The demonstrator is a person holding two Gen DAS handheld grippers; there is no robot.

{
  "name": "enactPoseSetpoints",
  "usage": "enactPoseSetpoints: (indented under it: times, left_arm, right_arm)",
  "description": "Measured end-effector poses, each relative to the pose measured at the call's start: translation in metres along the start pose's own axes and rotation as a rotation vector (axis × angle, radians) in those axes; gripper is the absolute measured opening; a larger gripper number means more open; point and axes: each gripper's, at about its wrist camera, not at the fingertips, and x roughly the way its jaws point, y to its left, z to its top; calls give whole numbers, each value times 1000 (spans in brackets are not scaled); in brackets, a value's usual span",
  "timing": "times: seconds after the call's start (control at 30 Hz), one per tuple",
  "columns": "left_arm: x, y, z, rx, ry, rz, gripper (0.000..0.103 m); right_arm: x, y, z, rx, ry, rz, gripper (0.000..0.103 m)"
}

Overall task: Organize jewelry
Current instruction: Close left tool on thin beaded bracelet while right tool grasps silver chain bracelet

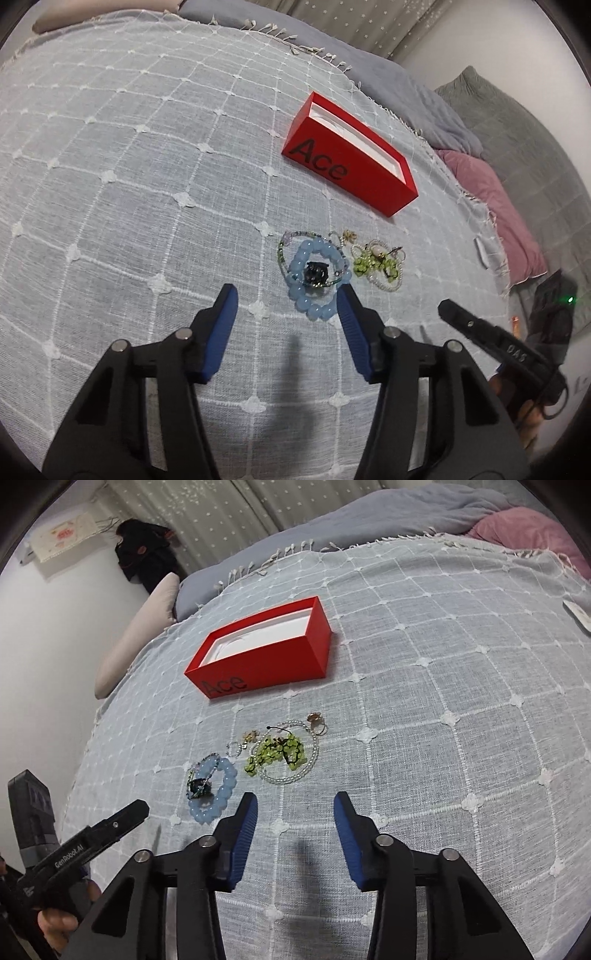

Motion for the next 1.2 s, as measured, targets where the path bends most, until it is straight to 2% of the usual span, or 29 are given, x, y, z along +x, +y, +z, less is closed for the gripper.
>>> enactPoseSetpoints:
  times: [0.13, 0.23, 0.37, 0.53, 0.7, 0.83, 0.9, 0.97, 1.0, 1.2]
  left_arm:
    - [5, 3, 12, -23, 5, -30, 55]
    - [12, 5, 19, -39, 13, -40, 49]
    - [28, 1, 22, -34, 57, -45, 48]
    - [47, -4, 28, -3, 86, -6, 47]
    - [58, -2, 30, -7, 110, -7, 38]
    - [61, -6, 29, 11, 103, -15, 31]
    - [59, -10, 28, 28, 96, -21, 15]
    - [59, -13, 28, 50, 87, 6, 6]
    - [60, -12, 28, 50, 93, 22, 5]
    - [63, -10, 29, 45, 99, 1, 4]
  right_arm:
    - [3, -4, 2, 18, 5, 1, 38]
    - [5, -7, 5, 32, 11, 17, 38]
    - [11, -3, 12, 10, 3, 0, 38]
    - [29, 0, 21, -16, 22, -40, 34]
    - [51, -1, 31, -43, 52, -78, 27]
    - [65, -7, 38, -47, 65, -84, 16]
    - [69, -8, 39, -48, 74, -82, 14]
    - [72, -4, 39, -73, 81, -79, 9]
    - [73, -1, 39, -88, 84, -77, 8]
    - [71, 9, 38, -134, 77, -76, 4]
